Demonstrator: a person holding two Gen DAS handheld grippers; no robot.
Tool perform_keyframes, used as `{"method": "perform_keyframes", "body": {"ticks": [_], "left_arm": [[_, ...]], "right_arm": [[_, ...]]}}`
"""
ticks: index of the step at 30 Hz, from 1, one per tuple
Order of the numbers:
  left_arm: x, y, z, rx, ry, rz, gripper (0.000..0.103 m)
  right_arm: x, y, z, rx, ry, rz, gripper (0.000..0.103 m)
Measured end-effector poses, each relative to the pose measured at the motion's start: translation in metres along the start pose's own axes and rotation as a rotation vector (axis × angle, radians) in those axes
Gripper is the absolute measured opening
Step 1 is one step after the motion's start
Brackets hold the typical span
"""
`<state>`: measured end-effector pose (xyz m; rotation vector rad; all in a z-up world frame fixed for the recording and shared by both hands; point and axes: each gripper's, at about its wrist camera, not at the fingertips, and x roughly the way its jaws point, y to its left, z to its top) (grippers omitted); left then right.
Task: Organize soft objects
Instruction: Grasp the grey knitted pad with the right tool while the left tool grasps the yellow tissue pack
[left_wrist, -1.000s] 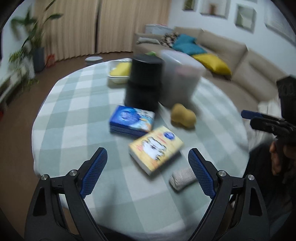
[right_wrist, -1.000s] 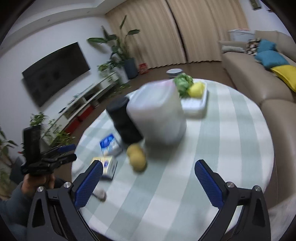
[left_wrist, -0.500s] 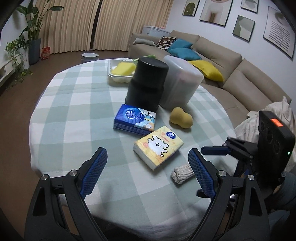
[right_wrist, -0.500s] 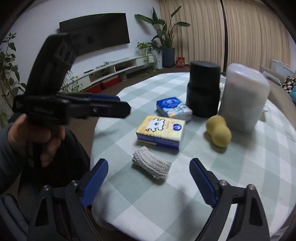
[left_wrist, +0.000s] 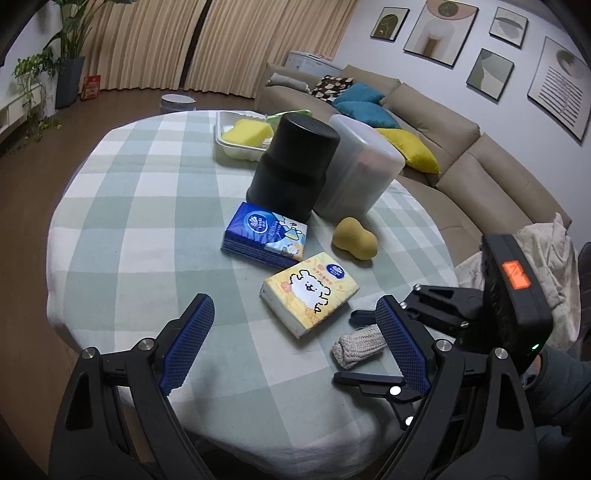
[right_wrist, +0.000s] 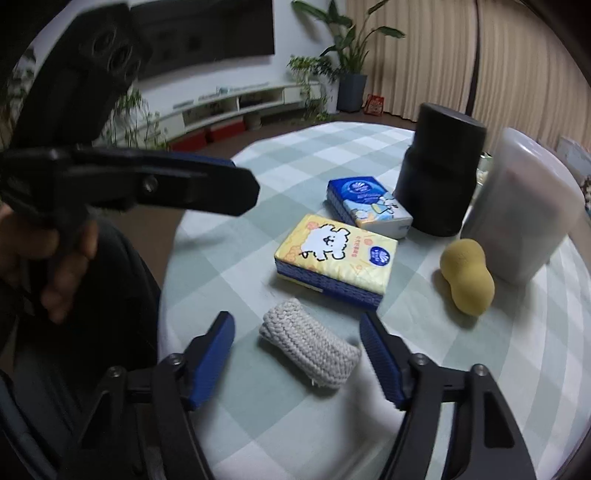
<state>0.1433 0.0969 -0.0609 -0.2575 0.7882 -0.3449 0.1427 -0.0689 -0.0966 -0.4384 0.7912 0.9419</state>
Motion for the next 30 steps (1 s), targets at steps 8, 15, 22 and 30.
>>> {"method": "perform_keyframes", "body": {"ticks": [8,15,22,30], "left_arm": [[0.027,-0.024,0.009,0.217,0.096,-0.04,0.089],[0.065,-0.045,0.017,0.509,0.229,-0.024,0.089],[0.097,-0.05,0.016,0.672,0.331,-0.034,0.089],[0.101,-0.049,0.011,0.622,0.344,-0.065,0.051]], "right_arm": [[-0.003,-0.004,-0.011,-0.007,0.009,0.01,0.046],[-0.019,-0.015,-0.023,0.056,0.025,0.022,0.029],[-0.025,-0.03,-0.031,0.118,0.004,0.059,0.029],[-0.028,-0.043,-0.035,0.19,-0.011,0.105,0.029]]}}
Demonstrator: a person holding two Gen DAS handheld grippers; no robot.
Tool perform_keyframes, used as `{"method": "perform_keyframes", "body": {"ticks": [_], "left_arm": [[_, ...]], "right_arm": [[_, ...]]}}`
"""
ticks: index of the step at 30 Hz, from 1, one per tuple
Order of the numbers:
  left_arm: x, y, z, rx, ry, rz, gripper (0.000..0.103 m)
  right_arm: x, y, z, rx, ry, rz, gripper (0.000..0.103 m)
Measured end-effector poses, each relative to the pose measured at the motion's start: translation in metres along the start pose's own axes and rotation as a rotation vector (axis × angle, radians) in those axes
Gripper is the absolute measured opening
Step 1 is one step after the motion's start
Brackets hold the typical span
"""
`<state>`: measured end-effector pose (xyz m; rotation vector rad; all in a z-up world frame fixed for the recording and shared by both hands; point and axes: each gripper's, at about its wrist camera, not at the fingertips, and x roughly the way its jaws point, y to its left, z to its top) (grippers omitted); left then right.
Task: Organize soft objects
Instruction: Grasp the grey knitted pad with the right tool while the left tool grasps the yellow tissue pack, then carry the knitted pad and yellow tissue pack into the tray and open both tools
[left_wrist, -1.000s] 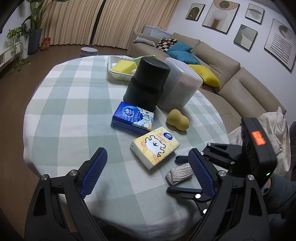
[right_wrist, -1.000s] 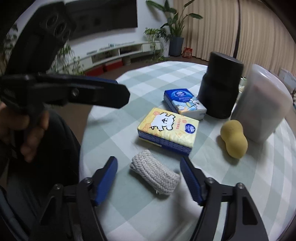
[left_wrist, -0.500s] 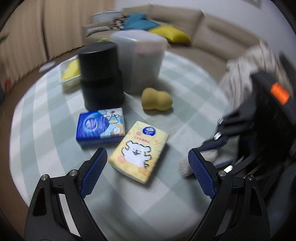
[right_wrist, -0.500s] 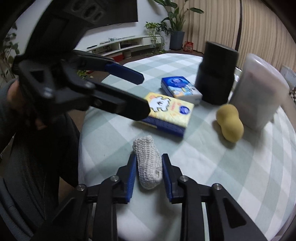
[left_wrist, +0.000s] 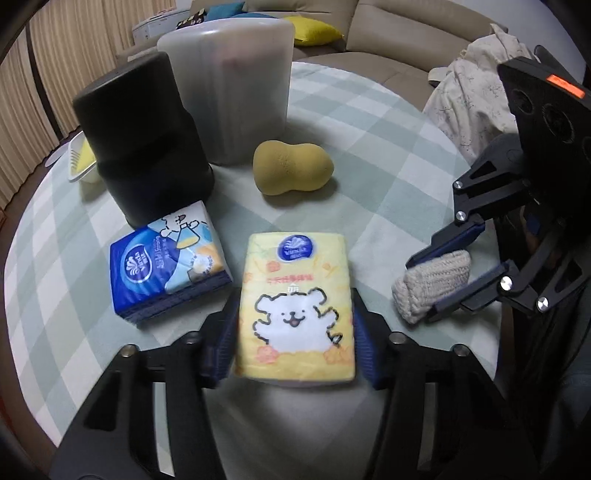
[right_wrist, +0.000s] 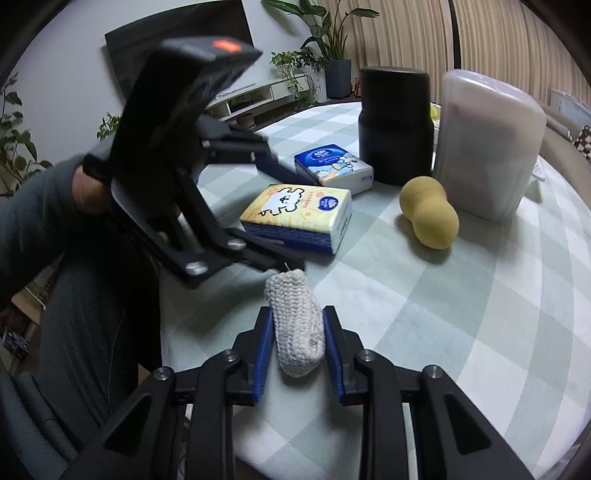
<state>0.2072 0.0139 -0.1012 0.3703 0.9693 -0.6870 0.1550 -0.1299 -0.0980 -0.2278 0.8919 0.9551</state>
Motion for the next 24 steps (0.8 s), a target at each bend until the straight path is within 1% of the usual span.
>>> {"method": "perform_keyframes", "body": {"ticks": [4,6,10,13,15,16,19,24], "left_arm": [[-0.004,-0.005,-0.004,-0.074,0.005,0.032,0.05],[-0.008,-0.007,-0.007,-0.136,-0.005,0.055,0.05],[-0.019,-0.01,-0.017,-0.304,-0.054,0.083,0.05],[-0.021,-0.019,-0.029,-0.43,-0.071,0.13,0.05],[-0.023,-0.027,-0.036,-0.479,-0.088,0.161,0.05],[-0.024,-0.033,-0.038,-0.501,-0.1,0.188,0.05],[-0.028,-0.043,-0.039,-0.559,-0.143,0.227,0.05],[-0.035,-0.055,-0.033,-0.552,-0.181,0.321,0.05]], "right_arm": [[0.0,-0.004,0.0,0.023,-0.002,0.001,0.029],[0.001,-0.005,0.002,0.031,-0.002,-0.006,0.029],[-0.002,-0.009,0.002,0.068,-0.002,-0.028,0.029],[-0.008,-0.015,0.0,0.116,-0.004,-0.034,0.028],[-0.012,-0.018,-0.003,0.139,-0.01,-0.051,0.028],[-0.014,-0.018,-0.004,0.151,-0.011,-0.059,0.028],[-0.02,-0.02,-0.007,0.187,-0.017,-0.098,0.028],[-0.036,-0.02,-0.007,0.224,-0.037,-0.197,0.028]]}}
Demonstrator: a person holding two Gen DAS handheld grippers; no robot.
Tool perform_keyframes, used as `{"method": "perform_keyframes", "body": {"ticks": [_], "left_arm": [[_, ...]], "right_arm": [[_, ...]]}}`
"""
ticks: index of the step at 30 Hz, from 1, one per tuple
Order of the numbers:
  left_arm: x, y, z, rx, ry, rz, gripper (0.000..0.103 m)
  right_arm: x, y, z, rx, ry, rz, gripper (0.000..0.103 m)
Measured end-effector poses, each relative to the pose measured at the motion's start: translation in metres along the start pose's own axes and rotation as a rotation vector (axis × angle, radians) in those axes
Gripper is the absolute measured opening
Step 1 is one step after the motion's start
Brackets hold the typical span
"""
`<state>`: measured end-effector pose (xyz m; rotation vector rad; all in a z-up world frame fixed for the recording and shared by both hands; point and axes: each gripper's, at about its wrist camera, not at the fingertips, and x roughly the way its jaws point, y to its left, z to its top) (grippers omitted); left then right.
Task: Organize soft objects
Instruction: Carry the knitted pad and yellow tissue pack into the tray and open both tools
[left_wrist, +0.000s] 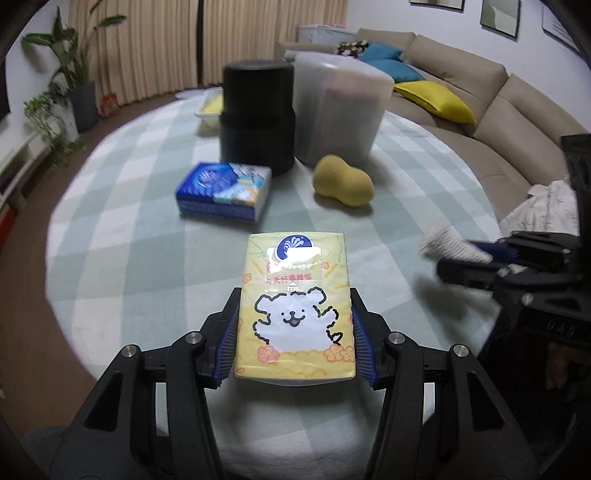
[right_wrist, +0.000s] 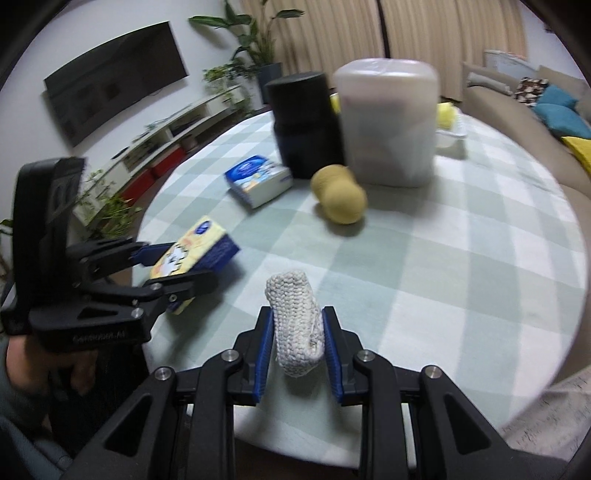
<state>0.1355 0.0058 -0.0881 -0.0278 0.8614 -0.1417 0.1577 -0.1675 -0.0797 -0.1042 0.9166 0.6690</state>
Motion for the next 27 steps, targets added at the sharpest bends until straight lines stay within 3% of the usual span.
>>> {"method": "perform_keyframes", "body": {"ticks": [8,14,20,27], "left_arm": [[-0.023,0.036,0.031,-0.08,-0.09,0.043,0.05],[-0.034,0.079,0.073,-0.137,-0.144,0.069,0.05],[-0.033,0.122,0.138,-0.127,-0.188,0.118,0.05],[0.005,0.148,0.24,-0.041,-0.153,0.147,0.05]], "right_arm": [[-0.035,-0.032,0.018,0.068,-0.094,-0.114,0.028],[-0.059,-0.083,0.047,0.143,-0.146,-0.162,0.028],[-0.08,-0.148,0.095,0.182,-0.193,-0.23,0.028],[-0.09,-0.216,0.182,0.177,-0.21,-0.277,0.028]]}}
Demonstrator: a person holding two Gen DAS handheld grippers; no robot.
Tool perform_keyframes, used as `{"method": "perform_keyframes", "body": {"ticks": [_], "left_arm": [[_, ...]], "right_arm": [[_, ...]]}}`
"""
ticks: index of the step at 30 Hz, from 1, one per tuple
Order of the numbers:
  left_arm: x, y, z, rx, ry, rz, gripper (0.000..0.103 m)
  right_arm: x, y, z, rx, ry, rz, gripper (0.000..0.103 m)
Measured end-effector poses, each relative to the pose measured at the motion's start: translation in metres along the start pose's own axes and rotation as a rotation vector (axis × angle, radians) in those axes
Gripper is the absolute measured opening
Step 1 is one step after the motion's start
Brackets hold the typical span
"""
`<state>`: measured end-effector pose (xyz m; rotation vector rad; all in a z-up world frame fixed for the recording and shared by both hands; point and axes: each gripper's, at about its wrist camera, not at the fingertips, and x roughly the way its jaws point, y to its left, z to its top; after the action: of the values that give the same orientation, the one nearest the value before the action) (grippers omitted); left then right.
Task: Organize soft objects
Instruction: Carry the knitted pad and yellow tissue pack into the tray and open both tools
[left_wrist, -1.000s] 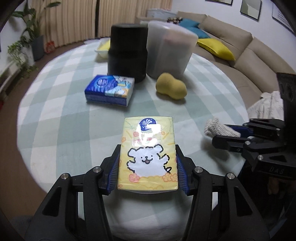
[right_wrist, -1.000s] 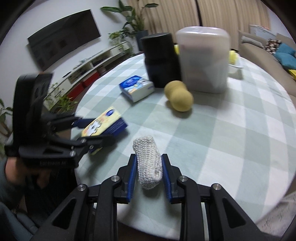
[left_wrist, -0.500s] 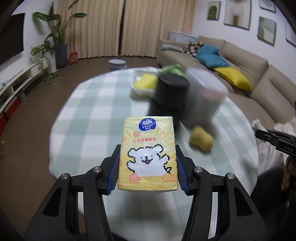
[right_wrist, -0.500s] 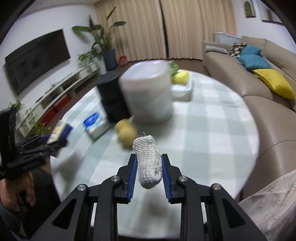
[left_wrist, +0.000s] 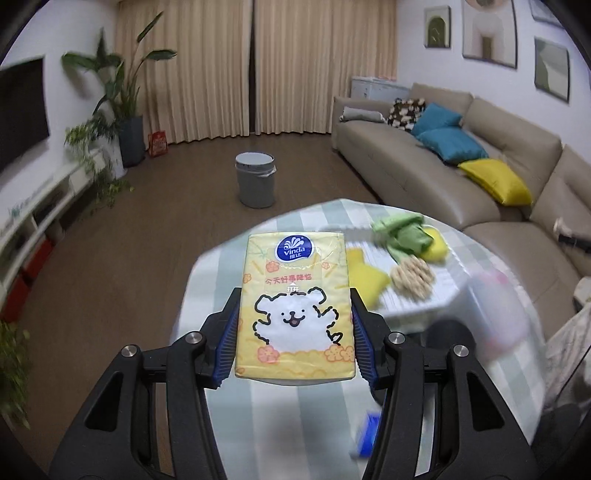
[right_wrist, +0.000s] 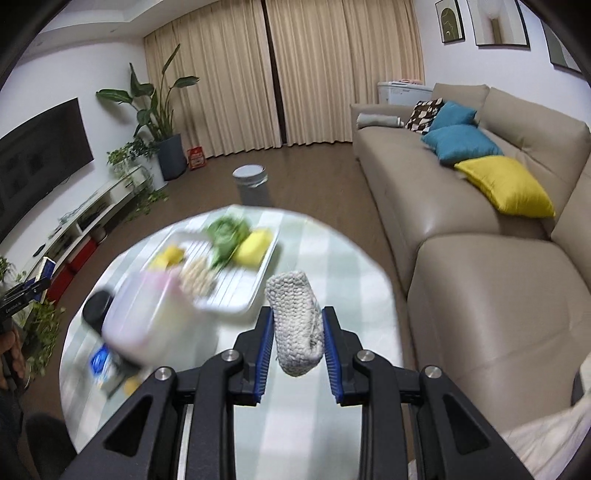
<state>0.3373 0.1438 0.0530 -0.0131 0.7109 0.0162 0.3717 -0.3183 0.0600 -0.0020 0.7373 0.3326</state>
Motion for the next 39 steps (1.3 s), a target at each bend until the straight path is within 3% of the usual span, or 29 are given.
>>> {"method": "perform_keyframes", "body": {"ticks": [5,7,11,14,21,36,39], "left_arm": [[0.056,-0.023,0.051,0.079,0.06,-0.035,0.05],[0.092,-0.036,0.066,0.094,0.12,-0.069,0.05],[0.144,-0.062,0.07,0.136,0.204,-0.086,0.05],[0.179,-0.083,0.059,0.199,0.27,-0.074,0.05],[0.213,-0.107,0.048,0.276,0.303,-0.087,0.05],[0.234,-0.122,0.036,0.319,0.33,-0.082,0.053],[0.235,-0.122,0.035,0.311,0.337,-0.084,0.067]], "right_arm": [[0.042,0.008,0.072,-0.082,0.051,0.034,0.028],[0.07,0.022,0.098,-0.119,0.095,0.078,0.028],[0.133,0.069,0.124,-0.252,0.191,0.142,0.028],[0.173,0.108,0.121,-0.344,0.265,0.192,0.028],[0.25,0.169,0.103,-0.504,0.409,0.247,0.028],[0.304,0.181,0.065,-0.569,0.547,0.241,0.028],[0.307,0.178,0.061,-0.564,0.554,0.242,0.029]]}}
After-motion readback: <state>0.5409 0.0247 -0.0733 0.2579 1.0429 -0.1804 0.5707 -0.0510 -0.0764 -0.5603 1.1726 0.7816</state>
